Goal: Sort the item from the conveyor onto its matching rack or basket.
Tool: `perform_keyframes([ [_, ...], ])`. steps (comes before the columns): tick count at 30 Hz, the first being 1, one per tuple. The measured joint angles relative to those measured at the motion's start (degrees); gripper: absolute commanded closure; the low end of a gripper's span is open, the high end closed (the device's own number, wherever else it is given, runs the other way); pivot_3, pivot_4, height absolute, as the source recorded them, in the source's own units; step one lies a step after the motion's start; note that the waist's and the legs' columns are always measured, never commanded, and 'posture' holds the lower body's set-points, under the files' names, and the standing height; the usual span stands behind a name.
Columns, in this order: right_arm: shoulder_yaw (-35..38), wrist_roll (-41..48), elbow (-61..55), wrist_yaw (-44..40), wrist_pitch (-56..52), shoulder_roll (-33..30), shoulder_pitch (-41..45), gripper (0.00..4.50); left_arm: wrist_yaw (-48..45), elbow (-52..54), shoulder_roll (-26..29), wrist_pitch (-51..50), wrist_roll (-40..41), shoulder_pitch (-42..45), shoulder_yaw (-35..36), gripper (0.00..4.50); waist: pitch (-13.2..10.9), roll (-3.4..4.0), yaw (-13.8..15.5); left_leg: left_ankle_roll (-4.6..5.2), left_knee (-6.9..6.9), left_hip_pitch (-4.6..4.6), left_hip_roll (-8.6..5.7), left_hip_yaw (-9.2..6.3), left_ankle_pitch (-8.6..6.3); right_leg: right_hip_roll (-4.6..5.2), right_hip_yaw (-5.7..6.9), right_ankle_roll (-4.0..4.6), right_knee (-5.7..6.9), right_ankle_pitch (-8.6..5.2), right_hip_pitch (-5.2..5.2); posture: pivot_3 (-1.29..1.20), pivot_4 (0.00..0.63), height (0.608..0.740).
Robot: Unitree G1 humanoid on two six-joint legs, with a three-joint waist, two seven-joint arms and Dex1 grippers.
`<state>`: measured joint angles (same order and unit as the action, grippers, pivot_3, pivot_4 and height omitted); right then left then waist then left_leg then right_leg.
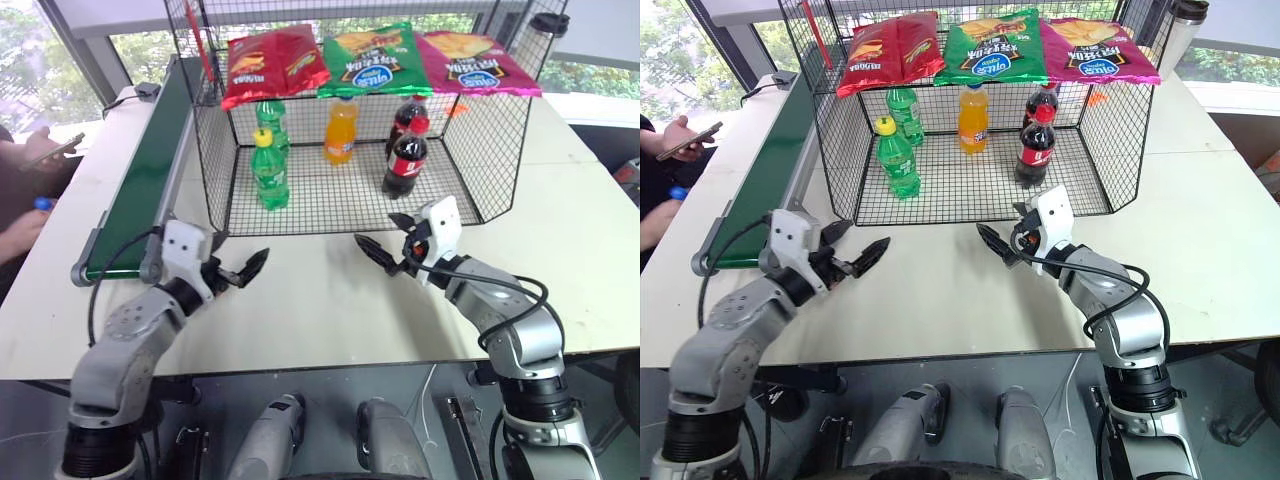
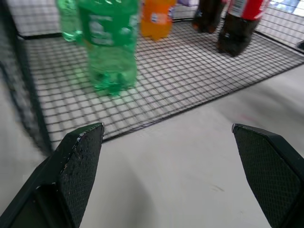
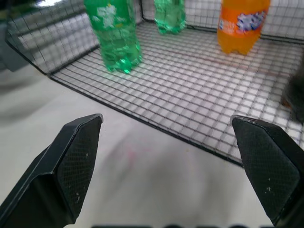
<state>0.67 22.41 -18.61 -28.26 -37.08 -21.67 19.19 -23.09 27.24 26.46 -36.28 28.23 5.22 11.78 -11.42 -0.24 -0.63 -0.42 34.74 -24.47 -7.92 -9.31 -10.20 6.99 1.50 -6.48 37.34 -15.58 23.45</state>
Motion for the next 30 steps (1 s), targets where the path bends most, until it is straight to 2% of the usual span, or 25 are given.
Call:
perform_keyframes([
  [5, -0.97, 2.7, -1.83, -3.99, -1.7, -1.64, 2.63, 0.03, 0.49, -0.18, 2.78, -3.35, 5.7, 0.07, 10.37, 0.0, 0.0, 0.0, 0.05, -0.01, -0.02, 0.0, 0.01, 0.0, -0.01, -0.01, 0.0, 0.0, -0.02, 0.0, 0.01, 0.0, 0.15, 0.739],
  [14, -4.91, 6.52, -3.27, -13.55, -2.74, -4.88, 6.42, 0.03, -0.66, -2.9, 9.23, -5.88, 11.17, -3.07, 22.63, 0.0, 0.0, 0.0, -0.02, -0.02, -0.07, 0.0, 0.01, 0.0, -0.02, 0.03, 0.0, 0.02, -0.11, 0.0, 0.01, 0.0, 0.15, 0.739],
  [20, -6.42, 7.16, -3.52, -16.09, -2.42, -4.93, 7.74, 0.03, -1.7, -7.83, 10.58, -4.05, 10.53, -5.89, 26.45, 0.0, 0.0, 0.0, 0.1, -0.03, -0.08, 0.0, 0.02, 0.0, -0.02, 0.08, -0.01, 0.17, -0.15, -0.08, 0.05, 0.0, 0.15, 0.739],
  [30, -8.15, 6.4, -3.51, -16.05, -1.26, -4.71, 8.18, 0.03, -1.79, -11.52, 10.25, -0.39, 8.51, -7.89, 27.27, 0.0, 0.0, -0.01, 0.08, -0.04, -0.09, 0.0, 0.03, 0.0, -0.03, 0.11, -0.01, 0.19, -0.2, -0.07, 0.12, 0.0, 0.15, 0.739],
])
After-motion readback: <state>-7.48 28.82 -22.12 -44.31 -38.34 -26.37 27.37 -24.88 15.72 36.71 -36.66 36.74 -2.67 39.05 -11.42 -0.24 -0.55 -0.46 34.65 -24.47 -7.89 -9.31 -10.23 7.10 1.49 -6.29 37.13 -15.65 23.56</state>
